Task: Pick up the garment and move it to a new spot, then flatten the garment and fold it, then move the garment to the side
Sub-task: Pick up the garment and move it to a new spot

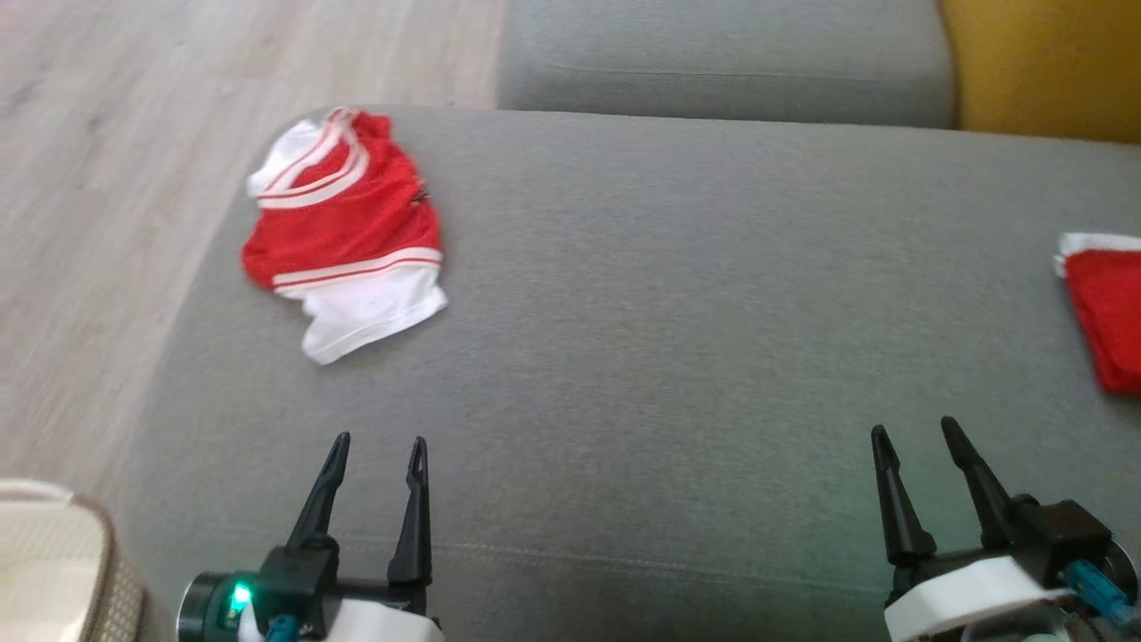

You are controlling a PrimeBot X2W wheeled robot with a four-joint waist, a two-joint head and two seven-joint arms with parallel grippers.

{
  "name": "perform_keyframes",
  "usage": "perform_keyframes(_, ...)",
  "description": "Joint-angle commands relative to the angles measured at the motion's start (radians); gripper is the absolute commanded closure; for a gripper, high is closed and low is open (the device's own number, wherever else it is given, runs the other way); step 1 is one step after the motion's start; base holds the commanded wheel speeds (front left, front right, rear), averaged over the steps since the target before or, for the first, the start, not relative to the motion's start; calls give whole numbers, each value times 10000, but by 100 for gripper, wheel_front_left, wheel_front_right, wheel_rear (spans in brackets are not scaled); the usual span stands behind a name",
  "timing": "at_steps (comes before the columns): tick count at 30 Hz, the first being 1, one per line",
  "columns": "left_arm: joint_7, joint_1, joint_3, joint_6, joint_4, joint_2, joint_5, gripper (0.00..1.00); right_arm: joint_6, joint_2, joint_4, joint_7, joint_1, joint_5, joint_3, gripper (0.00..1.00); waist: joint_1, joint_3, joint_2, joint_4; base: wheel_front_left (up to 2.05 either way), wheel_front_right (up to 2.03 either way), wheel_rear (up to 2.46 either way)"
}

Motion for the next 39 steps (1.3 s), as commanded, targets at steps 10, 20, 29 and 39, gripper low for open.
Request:
perform_keyframes(10,-53,-235,398,85,-445,-85,62,0,-4,-87,-313,-91,-91,142,377,0,1,-48,0,1668,0,0,0)
perform_keyframes(20,-53,-157,505,38,-566,-85,95,0,-4,-87,-259,-91,-71,231,419,0,1,-94,0,2612,0,0,0)
perform_keyframes(29,-53,-132,505,29,-643,-85,56,0,-4,-87,-255,-91,-21,118,506,0,1,96,0,2843,0,0,0)
perform_keyframes(39,-53,-2024,819,71,-1840,-85,-232,0,-4,-287,-468,-91,-598,-664,368,0,1,1761,0,2525,0,0,0)
